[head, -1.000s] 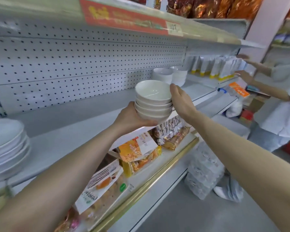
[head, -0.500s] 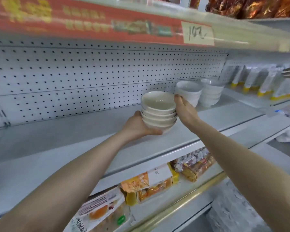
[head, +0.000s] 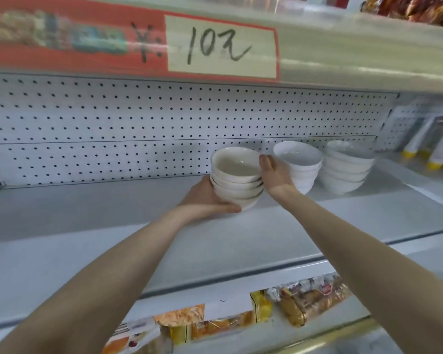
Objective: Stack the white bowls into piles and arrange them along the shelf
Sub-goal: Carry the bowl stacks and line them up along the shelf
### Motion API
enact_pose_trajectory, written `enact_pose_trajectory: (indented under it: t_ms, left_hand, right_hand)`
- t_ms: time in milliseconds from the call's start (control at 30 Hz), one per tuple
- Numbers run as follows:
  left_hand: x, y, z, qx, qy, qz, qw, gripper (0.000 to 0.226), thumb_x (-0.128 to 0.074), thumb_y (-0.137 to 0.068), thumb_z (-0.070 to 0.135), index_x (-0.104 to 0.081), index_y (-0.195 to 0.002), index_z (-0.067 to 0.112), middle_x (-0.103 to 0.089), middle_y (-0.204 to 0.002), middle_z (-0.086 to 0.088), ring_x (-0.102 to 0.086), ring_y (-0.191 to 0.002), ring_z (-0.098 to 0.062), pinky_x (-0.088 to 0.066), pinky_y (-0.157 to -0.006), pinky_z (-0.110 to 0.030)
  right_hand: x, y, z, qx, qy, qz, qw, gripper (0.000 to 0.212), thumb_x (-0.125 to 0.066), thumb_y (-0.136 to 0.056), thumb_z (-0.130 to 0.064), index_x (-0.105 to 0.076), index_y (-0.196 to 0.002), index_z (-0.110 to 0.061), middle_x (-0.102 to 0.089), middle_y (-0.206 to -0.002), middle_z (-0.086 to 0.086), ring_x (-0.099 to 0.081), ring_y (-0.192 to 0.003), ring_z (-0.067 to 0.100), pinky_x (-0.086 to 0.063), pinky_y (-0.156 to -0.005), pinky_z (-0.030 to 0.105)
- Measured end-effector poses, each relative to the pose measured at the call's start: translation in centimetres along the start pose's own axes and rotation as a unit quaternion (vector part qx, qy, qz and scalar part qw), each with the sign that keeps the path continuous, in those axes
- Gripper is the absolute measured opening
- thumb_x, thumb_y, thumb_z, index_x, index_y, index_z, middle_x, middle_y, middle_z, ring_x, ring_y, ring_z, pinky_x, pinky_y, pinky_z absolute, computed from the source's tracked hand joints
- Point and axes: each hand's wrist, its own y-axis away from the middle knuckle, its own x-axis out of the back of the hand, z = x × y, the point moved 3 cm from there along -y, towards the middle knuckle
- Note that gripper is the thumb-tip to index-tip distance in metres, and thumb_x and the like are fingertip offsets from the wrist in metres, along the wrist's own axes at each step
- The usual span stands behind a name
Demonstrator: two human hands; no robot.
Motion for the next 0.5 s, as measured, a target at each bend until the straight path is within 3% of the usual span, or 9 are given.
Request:
enact_pose_trajectory:
  t_ms: [133, 267, 500]
  left_hand:
    - [-0.7, -1.0, -0.1, 0.01, -0.005, 0.011, 1.0, 0.097, -0.088, -0.04, 0.063, -0.051, -0.126, 0.037, -0.065, -0.119, 0.02, -0.061, -0.11, -0.002, -0.051, -0.095, -0.033]
    - [-1.2, -2.0, -0.2, 0.02, -0.003, 0.021, 1.0, 0.088, -0.089, -0.043, 0.053, -0.053, -0.123, 0.041, -0.066, -0.113, 0.024, -0.061, -0.105, 0.0, -0.051, -0.093, -0.033]
    - [-1.4, -2.6, -0.1, 0.034, 0.001, 0.033, 0.999, 0.092, -0.087, -0.043, 0.057, -0.05, -0.125, 0.039, -0.064, -0.116, 0.021, -0.06, -0.11, -0.008, -0.049, -0.095, -0.034]
  right_hand:
    - [0.1, -1.1, 1.0, -0.003, 0.002, -0.016, 1.0, 0.038, -0.027, -0.104, -0.036, -0.053, -0.118, -0.013, -0.059, -0.112, 0.014, -0.053, -0.111, 0.033, -0.038, -0.09, 0.038]
    - [-0.2, -1.6, 0.8, 0.001, 0.012, -0.034, 0.999, 0.041, -0.023, -0.106, -0.03, -0.045, -0.132, -0.008, -0.053, -0.131, 0.017, -0.049, -0.121, 0.035, -0.038, -0.101, 0.042]
    - [-0.7, -2.6, 1.2, -0.011, -0.017, -0.031, 0.999, 0.04, -0.022, -0.105, -0.033, -0.044, -0.131, -0.012, -0.053, -0.129, 0.016, -0.047, -0.122, 0.033, -0.035, -0.103, 0.042]
